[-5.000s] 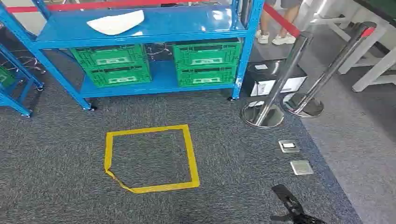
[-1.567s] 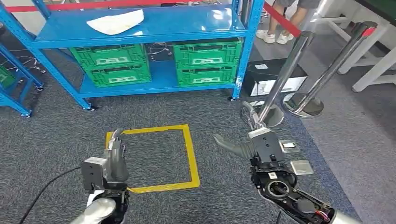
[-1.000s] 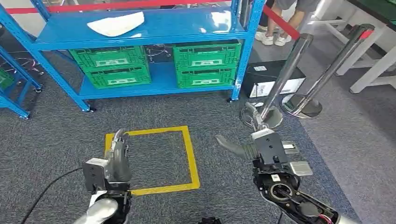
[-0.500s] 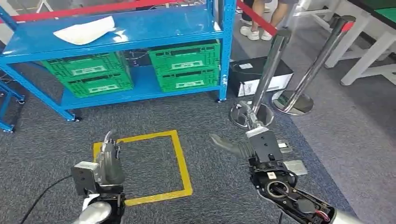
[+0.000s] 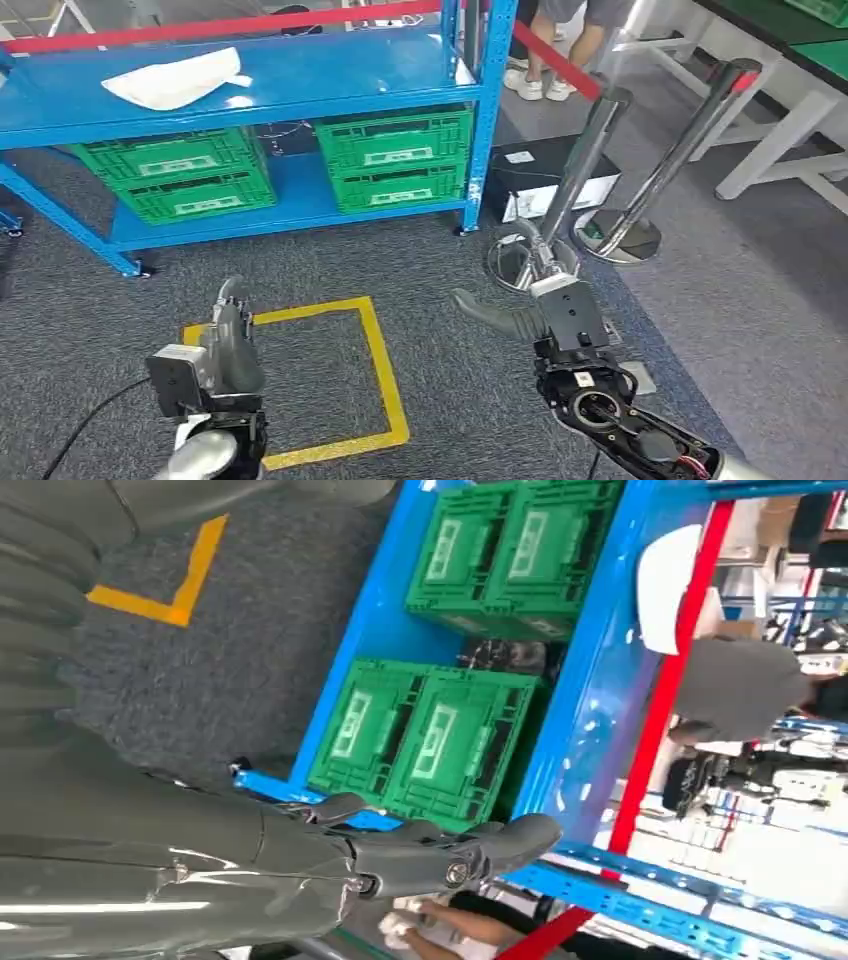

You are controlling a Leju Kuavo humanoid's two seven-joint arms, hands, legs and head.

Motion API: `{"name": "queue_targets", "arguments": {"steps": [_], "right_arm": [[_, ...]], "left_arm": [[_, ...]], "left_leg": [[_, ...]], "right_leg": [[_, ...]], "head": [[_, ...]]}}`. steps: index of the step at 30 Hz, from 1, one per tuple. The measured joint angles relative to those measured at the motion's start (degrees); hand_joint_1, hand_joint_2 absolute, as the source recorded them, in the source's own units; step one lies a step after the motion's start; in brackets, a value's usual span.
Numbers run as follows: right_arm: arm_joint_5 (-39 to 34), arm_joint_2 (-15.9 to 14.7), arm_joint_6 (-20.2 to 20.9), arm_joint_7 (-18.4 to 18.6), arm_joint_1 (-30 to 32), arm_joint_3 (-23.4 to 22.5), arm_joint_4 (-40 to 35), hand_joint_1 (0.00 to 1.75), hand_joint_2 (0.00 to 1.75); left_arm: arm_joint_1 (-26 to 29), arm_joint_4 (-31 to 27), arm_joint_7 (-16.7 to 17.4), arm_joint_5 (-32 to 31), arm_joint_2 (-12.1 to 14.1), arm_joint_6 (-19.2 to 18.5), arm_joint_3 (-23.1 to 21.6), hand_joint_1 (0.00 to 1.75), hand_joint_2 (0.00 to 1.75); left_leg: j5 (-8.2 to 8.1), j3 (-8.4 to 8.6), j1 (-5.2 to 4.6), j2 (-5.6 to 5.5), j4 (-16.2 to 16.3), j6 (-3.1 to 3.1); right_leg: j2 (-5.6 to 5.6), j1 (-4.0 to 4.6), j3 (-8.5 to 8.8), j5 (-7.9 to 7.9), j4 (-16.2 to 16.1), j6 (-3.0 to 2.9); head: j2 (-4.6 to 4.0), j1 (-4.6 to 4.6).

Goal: Take the parts from the cabinet and place them on the table.

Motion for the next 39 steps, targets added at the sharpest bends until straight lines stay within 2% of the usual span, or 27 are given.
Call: {"name": "queue_targets", "arguments": {"steps": [1, 2, 3, 4, 5, 6, 7, 8, 15, 24, 32, 33, 38, 39], "right_arm": [[0.0, 0.0, 0.0, 0.0, 0.0, 0.0, 0.0, 0.00, 1.75], [0.0, 0.0, 0.0, 0.0, 0.0, 0.1, 0.0, 0.00, 0.00], [0.0, 0.0, -0.1, 0.1, 0.0, 0.1, 0.0, 0.00, 0.00], [0.0, 0.0, -0.1, 0.1, 0.0, 0.1, 0.0, 0.00, 0.00], [0.0, 0.0, -0.1, 0.3, -0.1, 0.1, 0.0, 0.00, 0.00], [-0.2, 0.0, -0.2, 0.5, -0.2, 0.1, 0.0, 0.00, 0.00], [-0.3, 0.0, -0.2, 0.6, -0.1, 0.1, 0.0, 0.00, 0.00], [-0.4, 0.0, -0.1, 0.7, -0.1, 0.1, 0.0, 0.00, 0.00], [-0.9, 0.0, 0.3, 0.9, -0.2, 0.1, 0.0, 0.00, 0.00], [-0.9, 0.0, 0.4, 0.6, -0.2, 0.1, 0.0, 0.00, 0.00], [1.1, 0.0, 0.4, 0.9, -0.2, 0.1, 0.0, 0.00, 0.00], [1.1, 0.0, 0.4, 1.0, -0.2, 0.1, 0.0, 0.00, 0.00], [2.1, 0.0, 0.4, 1.5, -0.2, 0.1, 0.0, 0.00, 0.00], [2.3, 0.0, 0.4, 1.6, -0.2, 0.1, -0.2, 0.00, 0.00]], "left_arm": [[0.0, 0.0, 0.0, 0.0, 0.0, 0.0, 0.0, 0.00, 0.00], [0.0, 0.0, 0.0, 0.0, 0.0, 0.0, 0.0, 0.00, 0.00], [0.0, 0.0, 0.0, 0.2, 0.0, 0.0, 0.0, 0.00, 0.00], [0.0, 0.0, 0.0, 0.3, 0.0, 0.0, 0.0, 0.00, 0.00], [0.0, 0.0, 0.0, 0.4, 0.0, 0.0, 0.0, 0.00, 0.00], [-0.1, 0.0, 0.0, 0.4, 0.0, 0.0, 0.0, 0.00, 0.00], [-0.1, 0.0, 0.0, 0.5, 0.0, 0.0, 0.0, 0.00, 0.00], [-0.1, 0.0, 0.0, 0.5, 0.0, 0.0, 0.0, 0.00, 0.00], [-0.1, 0.0, 0.0, 0.6, 0.0, 0.6, 0.1, 0.00, 0.00], [0.0, -0.2, -0.2, 0.8, 0.1, 0.9, 0.1, 0.00, 0.00], [0.2, -0.5, -0.2, 0.9, 0.1, 1.2, 0.2, 0.00, 0.00], [0.2, -0.5, -0.2, 0.9, 0.1, 1.2, 0.2, 0.00, 0.00], [0.2, -0.7, -0.2, 0.8, 0.1, 1.2, 0.3, 0.00, 0.00], [0.2, -0.9, -0.1, 0.7, 0.1, 1.2, 0.3, 0.00, 0.00]], "left_leg": [[-0.32, 0.46, 0.00, -0.01, 0.0, -0.04], [-0.69, 0.97, 0.00, -0.02, 0.0, -0.14], [-1.06, 1.54, 0.01, -0.05, 0.1, -0.24], [-1.39, 2.02, 0.00, -0.05, 0.1, -0.46], [-1.61, 2.13, -0.35, -0.10, 0.3, -0.75], [-1.65, 2.01, -0.28, -0.20, 0.3, -0.94], [-1.91, 1.96, -0.36, -0.17, 0.5, -0.84], [-1.93, 1.98, -0.40, -0.10, 0.4, -0.33], [-1.75, 2.21, -0.19, -0.05, -0.1, -0.94], [-1.82, 2.21, -0.08, -0.06, -0.2, -1.21], [-1.85, 2.21, -0.13, -0.06, -0.2, -1.23], [-2.06, 2.12, -0.41, -0.09, 0.2, -0.98], [-2.14, 2.27, -0.52, -0.09, -0.3, -0.53], [-1.72, 3.09, 0.38, 0.03, -1.5, -0.39]], "right_leg": [[-0.04, -0.12, 0.04, 2.10, -1.6, 0.03], [-0.08, -0.16, 1.29, 5.34, -5.8, -0.02], [-0.12, -0.16, 3.33, 8.90, -11.4, -0.15], [-0.24, -0.14, 5.28, 11.75, -16.7, -0.40], [-0.32, 0.10, 5.71, 11.21, -18.0, -0.71], [-0.18, 0.23, 5.81, 11.48, -18.3, -1.08], [-0.08, 0.01, 5.86, 11.61, -18.6, -0.97], [-0.03, 0.09, 5.87, 11.58, -18.5, -0.85], [0.08, 0.37, 5.84, 11.41, -18.5, -1.36], [0.07, 0.38, 5.85, 11.30, -18.5, -1.52], [0.07, 0.37, 5.93, 11.30, -18.7, -1.52], [0.07, 0.11, 6.00, 11.40, -18.9, -1.29], [0.06, 0.07, 6.23, 11.36, -19.3, -0.89], [0.00, 0.41, 6.30, 11.06, -19.3, -0.62]], "head": [[0.00, 0.22], [0.00, 0.40], [0.00, 0.61], [0.00, 0.96], [0.00, 0.92], [0.02, 0.79], [0.00, 0.70], [0.00, 0.48], [0.00, -0.67], [0.00, -0.89], [0.00, -0.87], [0.00, -0.87], [0.00, -1.18], [0.00, -1.18]]}}
